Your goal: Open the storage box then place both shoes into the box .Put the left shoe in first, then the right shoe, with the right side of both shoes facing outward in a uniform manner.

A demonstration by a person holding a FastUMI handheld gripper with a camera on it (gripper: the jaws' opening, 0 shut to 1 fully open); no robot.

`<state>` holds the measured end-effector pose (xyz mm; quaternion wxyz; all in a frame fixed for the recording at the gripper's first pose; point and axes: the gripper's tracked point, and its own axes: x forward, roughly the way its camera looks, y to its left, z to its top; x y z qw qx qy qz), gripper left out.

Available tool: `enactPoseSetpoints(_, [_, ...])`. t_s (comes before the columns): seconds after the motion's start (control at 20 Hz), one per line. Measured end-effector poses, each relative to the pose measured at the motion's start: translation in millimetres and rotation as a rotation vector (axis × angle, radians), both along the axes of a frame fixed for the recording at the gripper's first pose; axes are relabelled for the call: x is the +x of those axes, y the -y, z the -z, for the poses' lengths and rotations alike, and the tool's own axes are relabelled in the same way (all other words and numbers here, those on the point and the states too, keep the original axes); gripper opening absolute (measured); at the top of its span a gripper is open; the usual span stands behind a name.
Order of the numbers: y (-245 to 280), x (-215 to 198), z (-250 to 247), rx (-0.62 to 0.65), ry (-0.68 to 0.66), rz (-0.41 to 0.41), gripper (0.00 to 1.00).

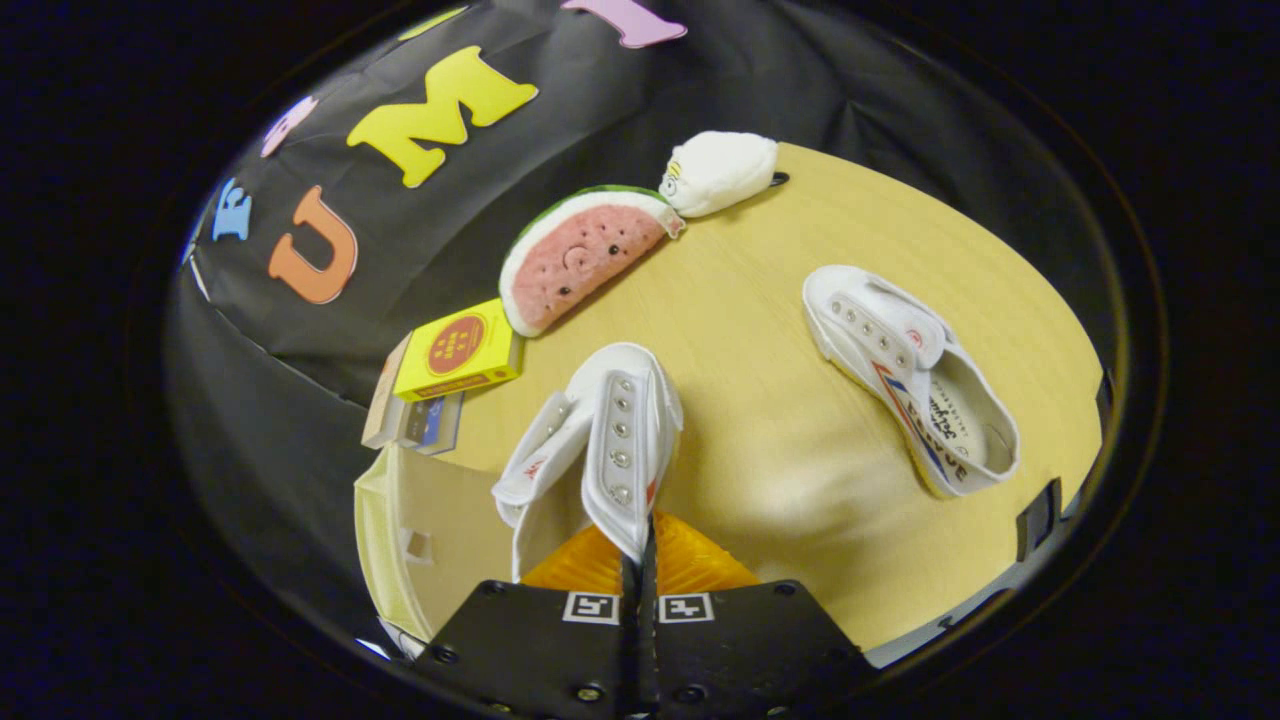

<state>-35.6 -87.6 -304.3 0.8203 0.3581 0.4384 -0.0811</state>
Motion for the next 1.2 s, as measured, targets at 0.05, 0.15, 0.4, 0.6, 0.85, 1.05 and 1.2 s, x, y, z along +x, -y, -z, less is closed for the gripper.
enactPoseSetpoints(0.05, [-7, 1, -12, -0.008, 0.015, 0.004, 0.0])
enactPoseSetpoints(0.15, [-26, 2, -35, -0.021, 0.045, 0.005, 0.0])
enactPoseSetpoints(0.4, [-93, 17, -100, -0.037, 0.141, -0.016, 0.0])
enactPoseSetpoints(0.6, [-165, 30, -127, -0.04, 0.19, -0.062, 0.0])
enactPoseSetpoints(0.85, [-252, 40, -122, -0.008, 0.197, -0.116, 0.0])
enactPoseSetpoints(1.05, [-300, 46, -102, -0.007, 0.185, -0.151, 0.0])
enactPoseSetpoints(1.2, [-321, 47, -77, 0.007, 0.154, -0.154, 0.0])
